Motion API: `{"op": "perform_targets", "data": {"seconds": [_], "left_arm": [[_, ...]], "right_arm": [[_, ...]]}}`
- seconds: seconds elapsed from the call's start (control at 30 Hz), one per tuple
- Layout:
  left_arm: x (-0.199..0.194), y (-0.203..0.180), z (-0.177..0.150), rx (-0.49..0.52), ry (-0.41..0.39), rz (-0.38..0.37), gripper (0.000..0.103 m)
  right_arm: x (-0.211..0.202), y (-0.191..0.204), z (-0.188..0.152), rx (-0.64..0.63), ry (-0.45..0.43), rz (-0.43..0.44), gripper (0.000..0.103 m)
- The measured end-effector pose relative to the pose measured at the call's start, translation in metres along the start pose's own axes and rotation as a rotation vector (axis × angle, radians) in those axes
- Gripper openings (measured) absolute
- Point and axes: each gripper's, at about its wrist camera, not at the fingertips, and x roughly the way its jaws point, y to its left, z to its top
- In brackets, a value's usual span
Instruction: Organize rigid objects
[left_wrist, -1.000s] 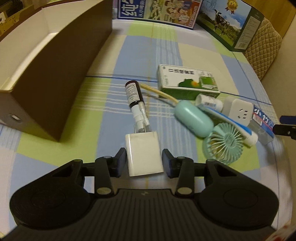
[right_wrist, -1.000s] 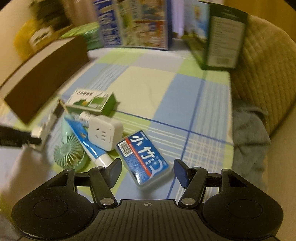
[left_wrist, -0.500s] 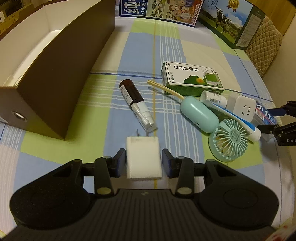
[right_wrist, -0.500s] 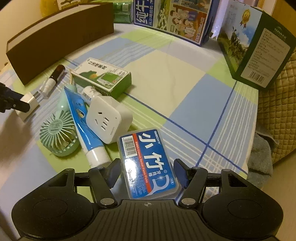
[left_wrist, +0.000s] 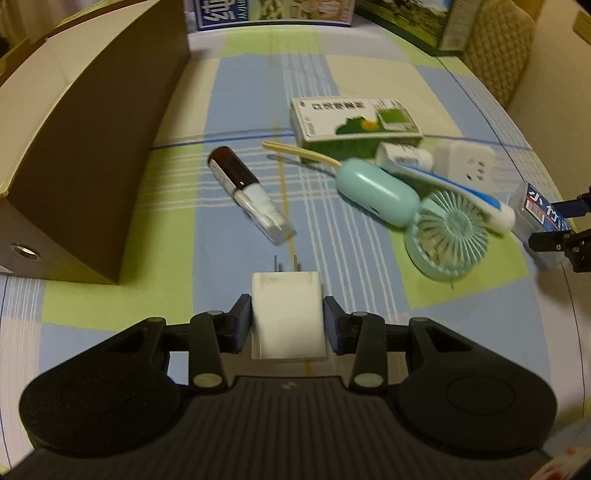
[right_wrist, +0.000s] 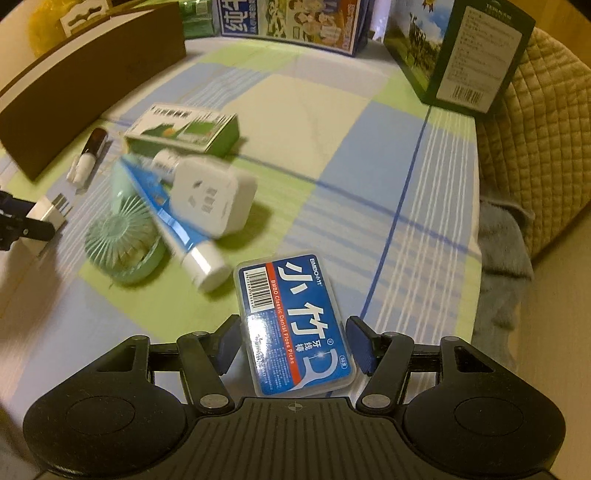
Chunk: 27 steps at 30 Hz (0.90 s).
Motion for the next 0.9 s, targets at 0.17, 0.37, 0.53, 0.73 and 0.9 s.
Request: {"op": "perform_targets", "data": {"seconds": [0.17,0.37,0.53,0.73,0.9], "left_arm": [[0.003,-0.001,0.001,0.002,0.015,-0.002,0.036],[0.005,-0.004,0.001,0.008,0.015,0.016,0.036],[0.005,-0.006,-0.001,0.002,0.005,0.021,0.036],[0.004,-0.006,-0.003,-0.004,-0.008,0.026,0.035],[0.002,-0.006,-0.007,-0.011,-0.010,0.022,0.035]], "right_arm": [[-0.001,0.004,-0.007,0.011,0.003,-0.002,0.059],[0.005,0.002,-0.004,0.033,-0.002,-0.008,0.059],[0.010,0.003,-0.002,0.040,0.000,-0.018,0.059],[0.008,0.006,-0.001,0.040,-0.002,-0.013,0.056],[0.000,0.009,-0.003,0.038,-0.021,-0.011,0.055]]}}
